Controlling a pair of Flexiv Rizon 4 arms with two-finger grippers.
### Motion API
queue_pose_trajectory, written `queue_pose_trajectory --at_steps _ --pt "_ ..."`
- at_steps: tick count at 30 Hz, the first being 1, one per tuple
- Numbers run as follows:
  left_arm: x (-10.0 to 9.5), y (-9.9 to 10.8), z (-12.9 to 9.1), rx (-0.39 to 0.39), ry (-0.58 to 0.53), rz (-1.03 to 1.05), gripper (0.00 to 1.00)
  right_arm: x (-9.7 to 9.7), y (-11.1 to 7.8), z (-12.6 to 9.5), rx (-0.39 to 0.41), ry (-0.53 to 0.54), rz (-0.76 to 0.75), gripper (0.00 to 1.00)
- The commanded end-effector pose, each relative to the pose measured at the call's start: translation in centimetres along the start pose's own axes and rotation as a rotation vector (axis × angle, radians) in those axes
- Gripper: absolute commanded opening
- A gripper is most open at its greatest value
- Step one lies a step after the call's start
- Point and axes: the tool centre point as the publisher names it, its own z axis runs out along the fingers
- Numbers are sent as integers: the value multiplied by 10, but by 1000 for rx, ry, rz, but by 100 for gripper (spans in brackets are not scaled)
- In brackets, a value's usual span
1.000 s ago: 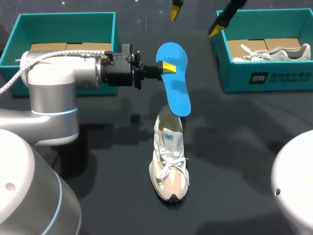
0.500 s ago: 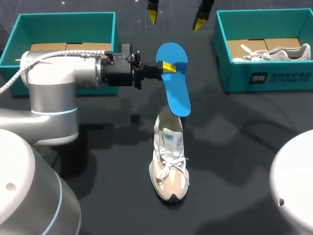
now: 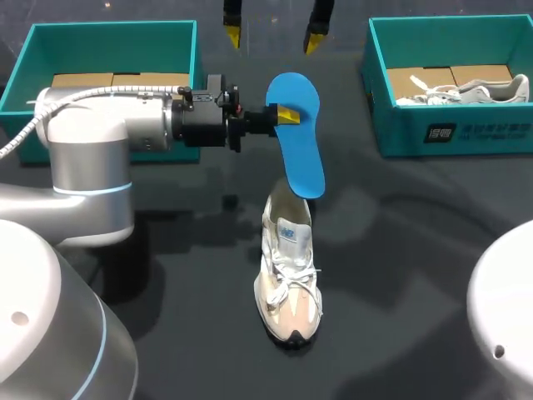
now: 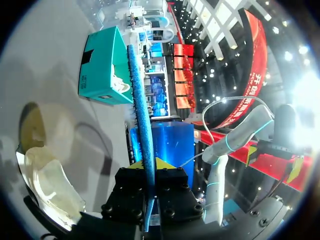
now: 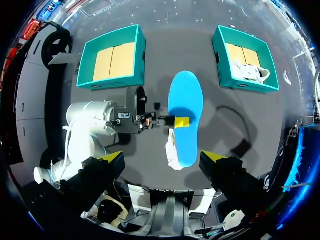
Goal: Take the shoe out of the shoebox, open the shoe tongue, remove and reinsert the insole, then place the shoe into the shoebox
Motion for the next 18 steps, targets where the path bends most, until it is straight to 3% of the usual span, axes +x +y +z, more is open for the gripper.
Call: queue_pose_trajectory --at_steps 1,18 --pt "0 0 2 1 -1 1 0 -27 -8 4 -30 125 -11 100" --pt "0 0 2 1 -1 1 0 -58 -6 13 -1 315 81 100"
